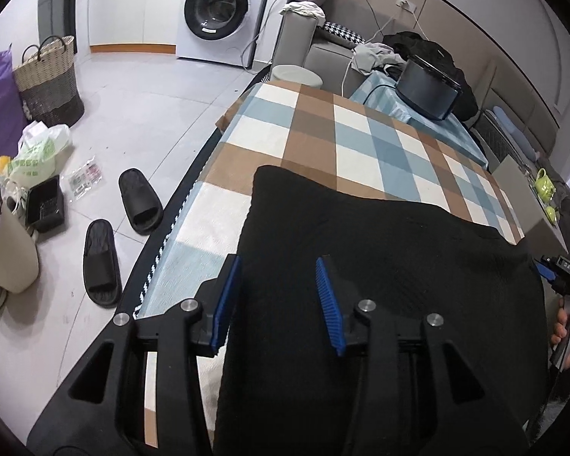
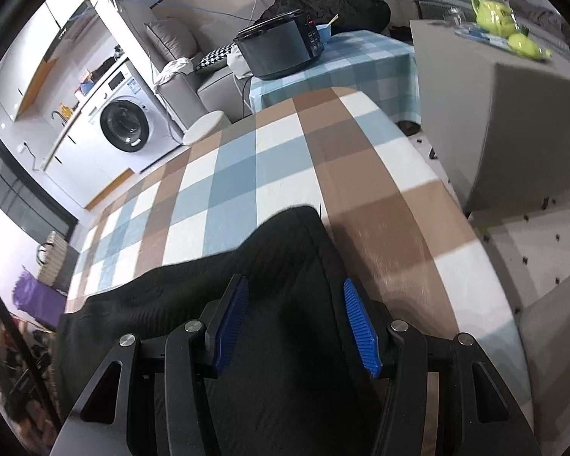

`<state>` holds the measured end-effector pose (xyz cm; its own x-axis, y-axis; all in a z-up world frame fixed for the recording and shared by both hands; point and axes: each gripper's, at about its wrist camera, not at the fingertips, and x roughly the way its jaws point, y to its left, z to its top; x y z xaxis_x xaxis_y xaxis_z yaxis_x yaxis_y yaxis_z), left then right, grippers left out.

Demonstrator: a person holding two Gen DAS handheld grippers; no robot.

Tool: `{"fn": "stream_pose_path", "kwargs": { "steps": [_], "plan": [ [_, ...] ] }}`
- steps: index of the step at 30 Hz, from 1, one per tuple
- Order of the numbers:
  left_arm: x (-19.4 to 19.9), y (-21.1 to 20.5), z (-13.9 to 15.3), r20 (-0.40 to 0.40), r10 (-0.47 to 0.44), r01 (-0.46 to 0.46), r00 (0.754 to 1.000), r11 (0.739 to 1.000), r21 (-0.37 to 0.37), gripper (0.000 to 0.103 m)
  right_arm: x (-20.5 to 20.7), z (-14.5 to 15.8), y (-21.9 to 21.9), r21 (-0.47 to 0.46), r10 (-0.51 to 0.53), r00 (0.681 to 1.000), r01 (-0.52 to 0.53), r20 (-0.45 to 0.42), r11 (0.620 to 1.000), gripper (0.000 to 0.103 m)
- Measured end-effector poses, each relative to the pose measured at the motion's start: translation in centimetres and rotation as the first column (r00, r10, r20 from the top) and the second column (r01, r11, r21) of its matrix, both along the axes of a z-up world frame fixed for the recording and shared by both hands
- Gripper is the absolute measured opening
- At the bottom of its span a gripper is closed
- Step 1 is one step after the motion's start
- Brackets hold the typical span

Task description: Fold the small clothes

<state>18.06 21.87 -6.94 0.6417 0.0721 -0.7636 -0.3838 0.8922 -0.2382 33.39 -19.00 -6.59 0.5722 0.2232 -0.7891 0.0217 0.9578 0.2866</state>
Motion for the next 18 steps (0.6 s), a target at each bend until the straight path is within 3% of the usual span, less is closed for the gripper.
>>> {"fn": "stream_pose_path", "kwargs": {
  "steps": [3, 6, 8, 10, 12, 15, 16, 17, 18],
  "plan": [
    [-0.6, 0.1, 0.1, 0.006, 0.008, -0.008, 1.000, 1.000, -0.005, 0.037, 0.0, 0.8, 1.5, -0.056, 0.032, 0.999, -0.030, 0.033, 0.998, 0.053],
    [-0.6, 0.0, 0.1, 0.008, 0.004, -0.004, 1.000, 1.000, -0.009, 0.037, 0.1, 1.3, 2.7, -0.032, 0.095, 0.994, -0.093, 0.059, 0.995, 0.053],
    [-0.4, -0.2, 0.1, 0.004, -0.004, 0.004, 1.000, 1.000, -0.010, 0.037, 0.4, 1.4, 3.5, -0.099, 0.093, 0.994, -0.087, 0.062, 0.991, 0.053],
    [-0.2, -0.4, 0.1, 0.002, -0.011, 0.011, 1.000, 1.000, -0.011, 0.037, 0.6, 1.3, 3.8, -0.068, 0.114, 0.991, -0.109, 0.074, 0.992, 0.053],
    [0.0, -0.6, 0.1, 0.003, -0.019, 0.019, 1.000, 1.000, -0.012, 0.037, 1.3, 0.6, 4.1, -0.027, 0.120, 0.992, -0.119, 0.046, 0.993, 0.053],
    [0.4, -0.9, 0.0, -0.001, -0.028, 0.028, 1.000, 1.000, -0.012, 0.037, 2.3, -0.9, 4.8, -0.048, 0.122, 0.992, -0.122, 0.007, 0.991, 0.053],
    [0.5, -1.0, 0.0, -0.001, -0.030, 0.030, 1.000, 0.999, -0.009, 0.037, 2.6, -1.6, 5.1, -0.077, 0.119, 0.993, -0.120, -0.021, 0.990, 0.047],
    [0.6, -1.1, 0.0, -0.001, -0.033, 0.033, 0.999, 0.999, -0.007, 0.037, 2.7, -2.1, 5.4, -0.107, 0.117, 0.992, -0.122, -0.045, 0.987, 0.025],
    [0.7, -1.1, 0.0, 0.001, -0.035, 0.035, 0.999, 0.999, -0.007, 0.037, 2.8, -2.7, 5.5, -0.142, 0.118, 0.990, -0.128, -0.074, 0.981, 0.014]
  ]
}}
